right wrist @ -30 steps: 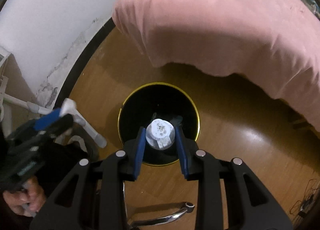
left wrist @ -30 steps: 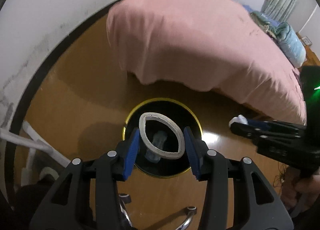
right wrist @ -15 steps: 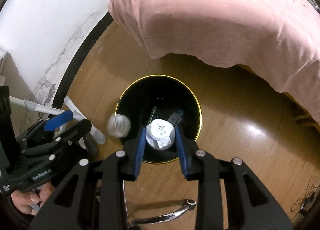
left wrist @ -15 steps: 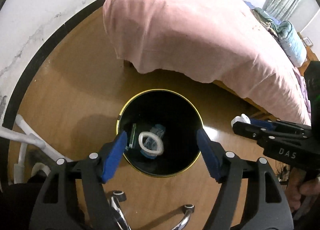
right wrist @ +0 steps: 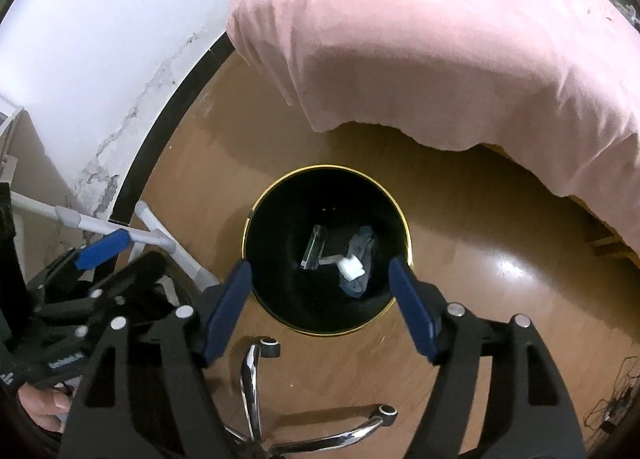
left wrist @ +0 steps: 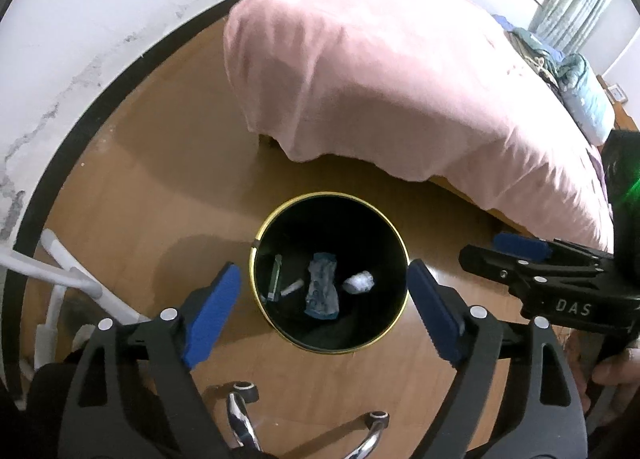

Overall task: Collect trash
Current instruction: 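Carry both items over the black bin and open both grippers to drop them, then grasp the yellow snack bag with the left gripper while the right grasps the clear plastic bag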

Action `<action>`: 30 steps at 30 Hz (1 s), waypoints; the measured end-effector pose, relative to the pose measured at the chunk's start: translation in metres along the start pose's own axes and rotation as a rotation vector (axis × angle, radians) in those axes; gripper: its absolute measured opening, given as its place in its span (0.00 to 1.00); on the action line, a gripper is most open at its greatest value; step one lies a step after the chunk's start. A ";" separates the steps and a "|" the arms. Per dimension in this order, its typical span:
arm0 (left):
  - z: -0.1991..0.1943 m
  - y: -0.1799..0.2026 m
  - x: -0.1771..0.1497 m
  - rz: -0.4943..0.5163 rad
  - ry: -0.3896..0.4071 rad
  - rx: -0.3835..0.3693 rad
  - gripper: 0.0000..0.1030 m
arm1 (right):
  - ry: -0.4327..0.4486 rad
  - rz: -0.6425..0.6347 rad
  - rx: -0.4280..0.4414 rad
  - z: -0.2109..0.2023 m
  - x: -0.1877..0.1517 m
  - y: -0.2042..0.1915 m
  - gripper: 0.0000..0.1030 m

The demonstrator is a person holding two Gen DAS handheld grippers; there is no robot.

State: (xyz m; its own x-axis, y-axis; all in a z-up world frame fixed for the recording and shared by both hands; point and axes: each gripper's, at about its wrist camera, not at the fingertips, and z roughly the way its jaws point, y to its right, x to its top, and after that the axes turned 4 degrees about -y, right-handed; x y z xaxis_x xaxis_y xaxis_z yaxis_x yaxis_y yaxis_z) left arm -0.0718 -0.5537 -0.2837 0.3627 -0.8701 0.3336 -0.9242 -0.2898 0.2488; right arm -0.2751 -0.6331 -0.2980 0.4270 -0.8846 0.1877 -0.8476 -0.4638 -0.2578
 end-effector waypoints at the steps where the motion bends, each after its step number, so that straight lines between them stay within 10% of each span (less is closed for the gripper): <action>1: -0.008 -0.001 0.001 0.000 0.007 0.003 0.83 | 0.005 -0.002 -0.002 -0.004 0.000 -0.003 0.68; 12: -0.218 -0.029 -0.020 0.005 0.274 0.003 0.93 | 0.250 -0.278 0.038 -0.127 0.011 -0.135 0.86; 22: -0.408 -0.213 -0.179 -0.378 0.388 0.468 0.94 | 0.228 -0.841 0.326 -0.149 -0.047 -0.415 0.90; 30: -0.487 -0.322 -0.334 -0.755 0.386 0.683 0.94 | 0.184 -1.212 0.529 -0.154 -0.131 -0.617 0.91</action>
State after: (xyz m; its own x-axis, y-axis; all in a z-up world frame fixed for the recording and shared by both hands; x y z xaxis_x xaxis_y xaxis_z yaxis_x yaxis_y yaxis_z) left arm 0.1626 0.0246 -0.0326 0.7681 -0.2249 0.5996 -0.2749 -0.9614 -0.0085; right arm 0.1433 -0.2234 -0.0173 0.7349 0.0976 0.6711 0.2760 -0.9470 -0.1644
